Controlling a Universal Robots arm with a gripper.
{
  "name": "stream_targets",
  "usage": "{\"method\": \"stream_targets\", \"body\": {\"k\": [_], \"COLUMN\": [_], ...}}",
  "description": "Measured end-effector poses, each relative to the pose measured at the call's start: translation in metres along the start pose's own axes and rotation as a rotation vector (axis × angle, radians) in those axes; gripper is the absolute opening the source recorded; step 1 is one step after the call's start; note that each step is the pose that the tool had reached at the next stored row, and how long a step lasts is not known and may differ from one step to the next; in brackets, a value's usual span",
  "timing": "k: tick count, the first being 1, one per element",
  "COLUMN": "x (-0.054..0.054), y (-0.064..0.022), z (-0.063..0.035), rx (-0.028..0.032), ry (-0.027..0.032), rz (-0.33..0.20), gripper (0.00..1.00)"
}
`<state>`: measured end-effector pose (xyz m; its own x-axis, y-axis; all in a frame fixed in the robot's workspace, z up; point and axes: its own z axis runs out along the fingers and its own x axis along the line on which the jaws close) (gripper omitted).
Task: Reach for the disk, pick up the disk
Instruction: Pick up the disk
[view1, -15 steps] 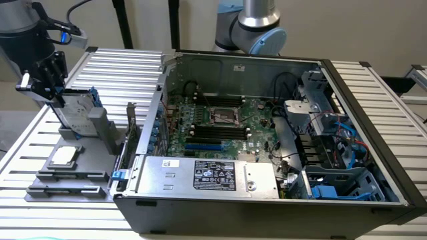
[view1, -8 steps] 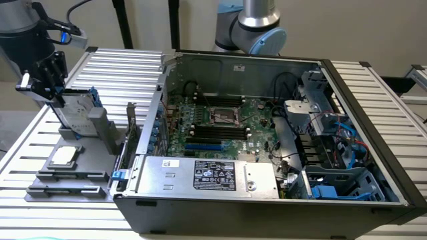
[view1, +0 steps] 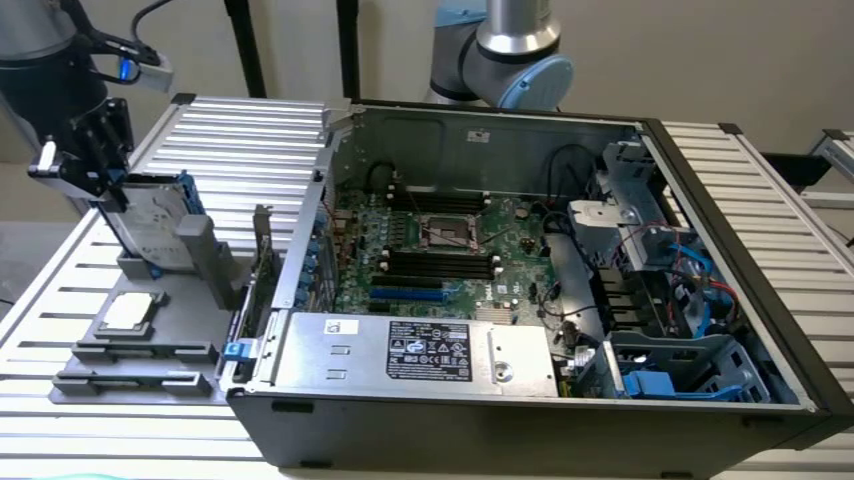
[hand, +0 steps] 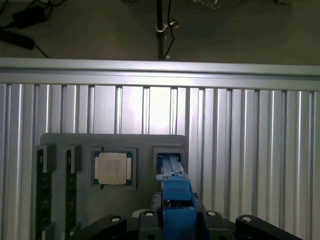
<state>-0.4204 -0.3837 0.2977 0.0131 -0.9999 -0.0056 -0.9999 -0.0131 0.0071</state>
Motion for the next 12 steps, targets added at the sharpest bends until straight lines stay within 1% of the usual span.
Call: {"method": "stream_targets", "body": {"k": [6,12], "x": [0.000,0.000], "y": [-0.0004,-0.0008], "z": [-0.0101,-0.0235], "rx": [0.0000,0.0001], "ry": [0.0000,-0.0004], "rz": [0.000,0.000], "gripper": [0.33,0.33]}}
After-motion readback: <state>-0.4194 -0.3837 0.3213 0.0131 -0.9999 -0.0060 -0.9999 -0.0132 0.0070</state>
